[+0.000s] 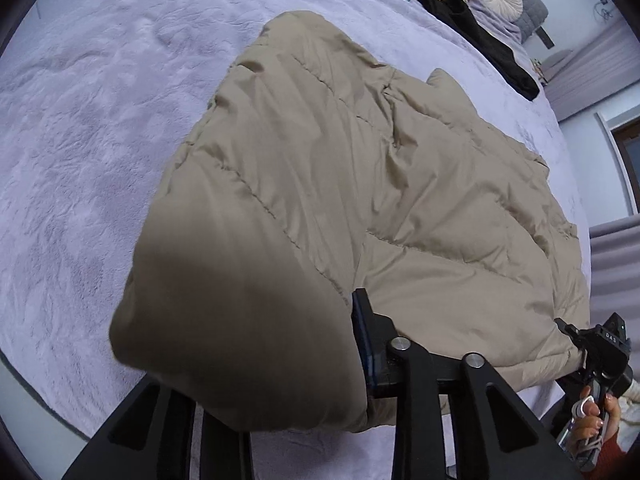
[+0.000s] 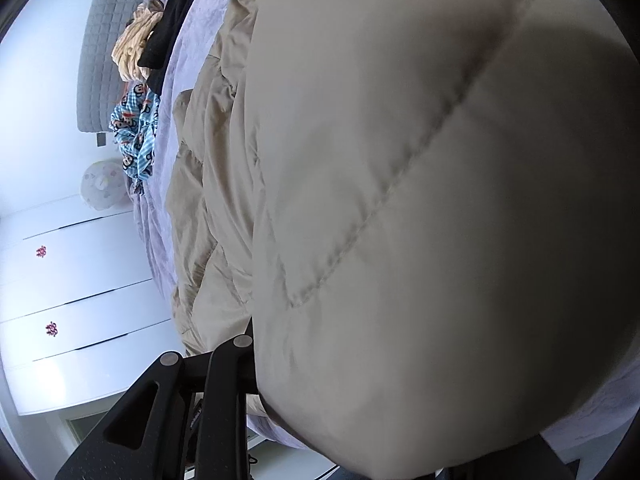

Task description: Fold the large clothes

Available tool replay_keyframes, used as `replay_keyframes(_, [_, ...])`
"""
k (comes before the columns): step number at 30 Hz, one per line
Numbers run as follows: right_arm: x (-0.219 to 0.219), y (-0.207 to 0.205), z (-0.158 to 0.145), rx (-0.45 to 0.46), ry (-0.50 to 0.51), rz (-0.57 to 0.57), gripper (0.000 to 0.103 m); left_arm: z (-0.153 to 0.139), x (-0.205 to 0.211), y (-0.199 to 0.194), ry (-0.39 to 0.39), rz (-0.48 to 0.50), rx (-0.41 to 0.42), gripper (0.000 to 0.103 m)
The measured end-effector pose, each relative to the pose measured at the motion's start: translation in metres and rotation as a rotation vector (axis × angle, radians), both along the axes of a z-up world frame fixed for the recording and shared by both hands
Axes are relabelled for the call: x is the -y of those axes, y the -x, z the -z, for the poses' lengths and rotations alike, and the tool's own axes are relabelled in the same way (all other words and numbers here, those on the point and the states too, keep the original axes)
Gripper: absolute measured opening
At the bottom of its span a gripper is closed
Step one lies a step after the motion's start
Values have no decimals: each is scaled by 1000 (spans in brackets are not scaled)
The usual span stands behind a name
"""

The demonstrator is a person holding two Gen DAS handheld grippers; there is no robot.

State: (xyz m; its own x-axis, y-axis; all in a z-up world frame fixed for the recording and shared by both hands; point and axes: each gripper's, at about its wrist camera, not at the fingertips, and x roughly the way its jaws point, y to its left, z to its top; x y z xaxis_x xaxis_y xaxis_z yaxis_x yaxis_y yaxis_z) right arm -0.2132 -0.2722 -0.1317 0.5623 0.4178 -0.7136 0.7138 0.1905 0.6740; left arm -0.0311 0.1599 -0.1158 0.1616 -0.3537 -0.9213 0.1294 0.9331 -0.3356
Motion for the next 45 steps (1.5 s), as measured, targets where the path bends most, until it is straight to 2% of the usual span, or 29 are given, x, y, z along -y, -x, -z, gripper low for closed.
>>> replay_keyframes(4, [3,8,-5,-37,14,-23,41,-18,-12,11,-56,-27,19,36])
replay_keyframes(8, [-3,11,-27,-74,81,-98,45,-46,-34,28,-92,-90,95,36])
replay_keyframes(12, [-12,21,-55,-73,184,-196,47,-58,-45,31,-201,-143,170,36])
replay_keyframes(15, [-19,30,-66,-52,215,-254,44,-38,-50,23,-235,-140,105,36])
replay_keyframes(18, [-19,39,-64,-38,197,-247,44,-9,-50,16,-278,-135,-4,36])
replay_keyframes(20, [-17,46,-61,-33,172,-226,44,-5,-46,18,-282,-144,-19,36])
replay_keyframes(25, [-24,36,-66,-15,181,-274,44,-29,-44,32,-320,-153,7,36])
replay_keyframes(28, [-31,31,-67,-8,182,-320,44,-49,-42,42,-305,-143,32,36])
replay_keyframes(34, [-57,5,-86,11,266,-399,47,-72,-35,40,-282,-72,71,36])
replay_keyframes(35, [-62,0,-90,17,278,-404,50,-73,-35,36,-275,-63,70,37])
replay_keyframes(36, [-68,-5,-92,25,291,-406,57,-73,-36,31,-267,-50,63,47])
replay_keyframes(37, [-75,-11,-94,30,304,-408,62,-74,-38,27,-263,-38,59,78])
replay_keyframes(38, [-82,-17,-94,29,309,-406,62,-77,-40,25,-261,-32,75,95])
replay_keyframes(40, [-98,-30,-89,19,291,-398,62,-82,-43,20,-254,4,119,95])
replay_keyframes(45, [-136,-61,-83,-8,298,-406,62,-81,-45,-4,-270,100,120,95])
